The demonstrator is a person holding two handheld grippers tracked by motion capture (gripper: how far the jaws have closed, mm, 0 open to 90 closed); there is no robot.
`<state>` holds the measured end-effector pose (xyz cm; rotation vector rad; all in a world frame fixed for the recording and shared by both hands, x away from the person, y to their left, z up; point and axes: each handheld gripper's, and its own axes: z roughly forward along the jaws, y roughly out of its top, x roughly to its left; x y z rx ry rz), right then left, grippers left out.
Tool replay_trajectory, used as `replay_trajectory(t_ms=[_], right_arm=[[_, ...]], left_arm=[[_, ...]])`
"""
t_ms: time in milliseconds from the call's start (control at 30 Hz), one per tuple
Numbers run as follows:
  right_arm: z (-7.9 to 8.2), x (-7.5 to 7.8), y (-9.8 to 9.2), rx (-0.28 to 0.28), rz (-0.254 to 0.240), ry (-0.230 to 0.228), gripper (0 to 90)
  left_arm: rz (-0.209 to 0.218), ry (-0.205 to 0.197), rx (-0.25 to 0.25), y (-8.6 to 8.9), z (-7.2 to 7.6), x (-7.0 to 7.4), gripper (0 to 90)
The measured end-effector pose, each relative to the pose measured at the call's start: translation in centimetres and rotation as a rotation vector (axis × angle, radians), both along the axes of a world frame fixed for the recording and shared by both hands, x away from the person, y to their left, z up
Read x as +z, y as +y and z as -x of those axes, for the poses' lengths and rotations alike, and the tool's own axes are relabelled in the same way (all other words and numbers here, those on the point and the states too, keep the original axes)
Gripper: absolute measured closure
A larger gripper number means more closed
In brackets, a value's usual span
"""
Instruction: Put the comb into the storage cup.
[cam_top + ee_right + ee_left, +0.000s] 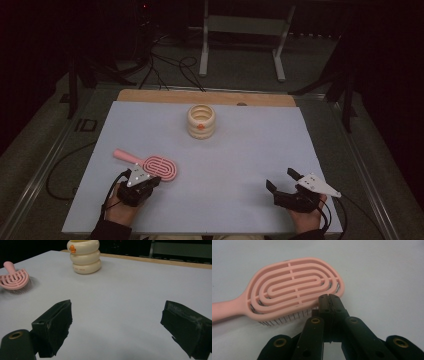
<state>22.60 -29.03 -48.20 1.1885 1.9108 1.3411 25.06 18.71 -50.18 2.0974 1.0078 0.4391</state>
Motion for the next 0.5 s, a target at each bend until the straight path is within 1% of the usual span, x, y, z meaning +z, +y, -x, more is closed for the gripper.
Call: replay_trajectory(t_ms=[167, 233, 267, 333, 367, 400, 467, 500], right_arm=[[0.0, 0.0, 0.0, -0.003, 0.0, 0.004, 9.3], [-0.1, 0.0, 0.0, -0.003, -0.001, 0.005, 9.3], [-0.1, 0.0, 0.0, -0.003, -0.001, 0.005, 9.3], [-0.1, -0.1, 0.0, -0.007, -0.002, 0.007, 9.3], [-0.1, -0.1, 0.0, -0.007, -0.002, 0.007, 9.3], [-0.1, -0.1, 0.0, -0.008, -0.002, 0.007, 9.3], [-0.1, -0.1, 0.0, -0.01, -0.002, 0.006, 9.3], [-0.1, -0.1, 0.0, -0.01, -0.002, 0.006, 9.3]], left_arm=[[-0.023, 0.002, -0.002, -0.7, -0.4, -0.2, 90.0], [-0.041, 0.005, 0.003, -1.1, -0.7, -0.1, 90.0], [-0.041, 0.005, 0.003, -1.1, -0.7, -0.1, 90.0], [-0.051, 0.011, 0.008, -1.7, -1.2, -0.1, 90.0], [-0.051, 0.011, 0.008, -1.7, -1.2, -0.1, 90.0], [-0.049, 0.019, 0.024, -2.0, -1.6, -0.1, 90.0], [-0.049, 0.019, 0.024, -2.0, -1.6, -0.1, 90.0], [-0.045, 0.029, 0.044, -2.5, -2.3, -0.1, 90.0]])
